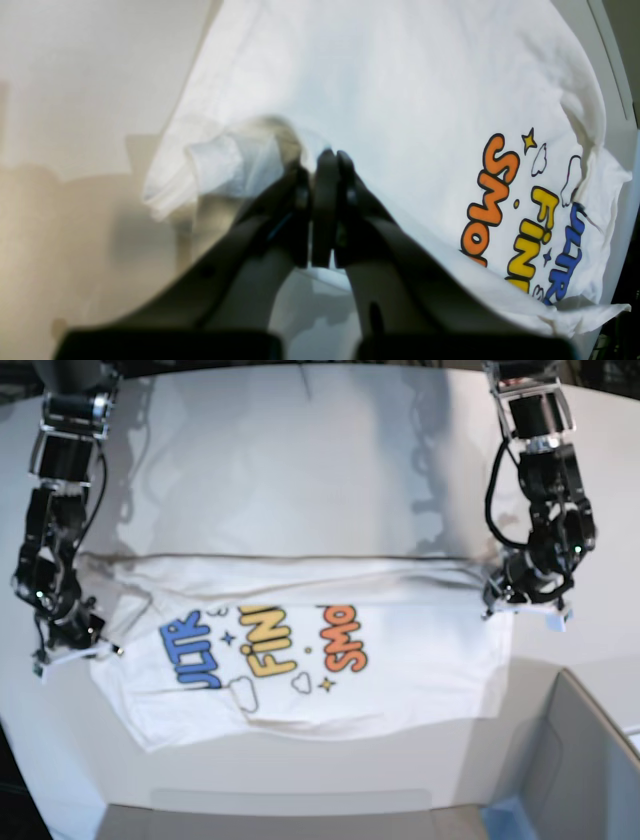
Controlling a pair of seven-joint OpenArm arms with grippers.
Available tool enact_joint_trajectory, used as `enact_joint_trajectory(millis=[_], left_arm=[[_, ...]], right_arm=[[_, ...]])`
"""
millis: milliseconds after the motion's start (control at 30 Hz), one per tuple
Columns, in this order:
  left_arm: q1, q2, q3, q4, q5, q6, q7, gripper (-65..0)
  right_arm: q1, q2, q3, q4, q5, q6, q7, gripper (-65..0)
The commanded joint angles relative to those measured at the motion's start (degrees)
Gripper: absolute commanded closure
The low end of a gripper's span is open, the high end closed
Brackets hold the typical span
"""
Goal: Layout the t-shirt on the table in an organized manner, then fold the t-shirt properly
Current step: 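Lower both grippers and fold the collar edge over toward the print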
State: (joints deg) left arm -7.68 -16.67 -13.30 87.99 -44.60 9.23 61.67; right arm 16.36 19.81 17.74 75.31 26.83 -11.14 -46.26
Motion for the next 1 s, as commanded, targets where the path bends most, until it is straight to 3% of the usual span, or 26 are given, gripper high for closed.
enact_joint_trajectory(millis=[0,467,700,867,967], left_arm=[[-1.2,-0.8,-0.5,0.9,-0.3,-0.2,-0.7,0.0],[-1.2,-0.9,-0.5,0.9,-0.3,-0.2,-0.9,0.0],[-2.6,-0.9,-0.5,-2.0,-0.2,-0.4,-1.1,0.0],[-5.6,-0.9,-0.4,-8.8,-0.2,-0.3,-1.0,0.0],[-6.2,-0.9,-0.4,-10.0,-0.2,-0.2,-1.1,-7.6]], right_arm=[[2.5,1.2,0.2,0.1,-0.2,0.0,1.4,0.0],[8.0,2.2,-0.9,-4.8,-0.3,0.0,1.8,0.0],[10.5,1.7,-1.4,-6.9,-6.5,0.1,2.0,0.0],[10.7,1.7,-5.6,-11.1,-6.9,0.0,6.7,0.0],[10.7,1.7,-6.6,-11.7,-6.8,-0.2,6.9,-2.1]])
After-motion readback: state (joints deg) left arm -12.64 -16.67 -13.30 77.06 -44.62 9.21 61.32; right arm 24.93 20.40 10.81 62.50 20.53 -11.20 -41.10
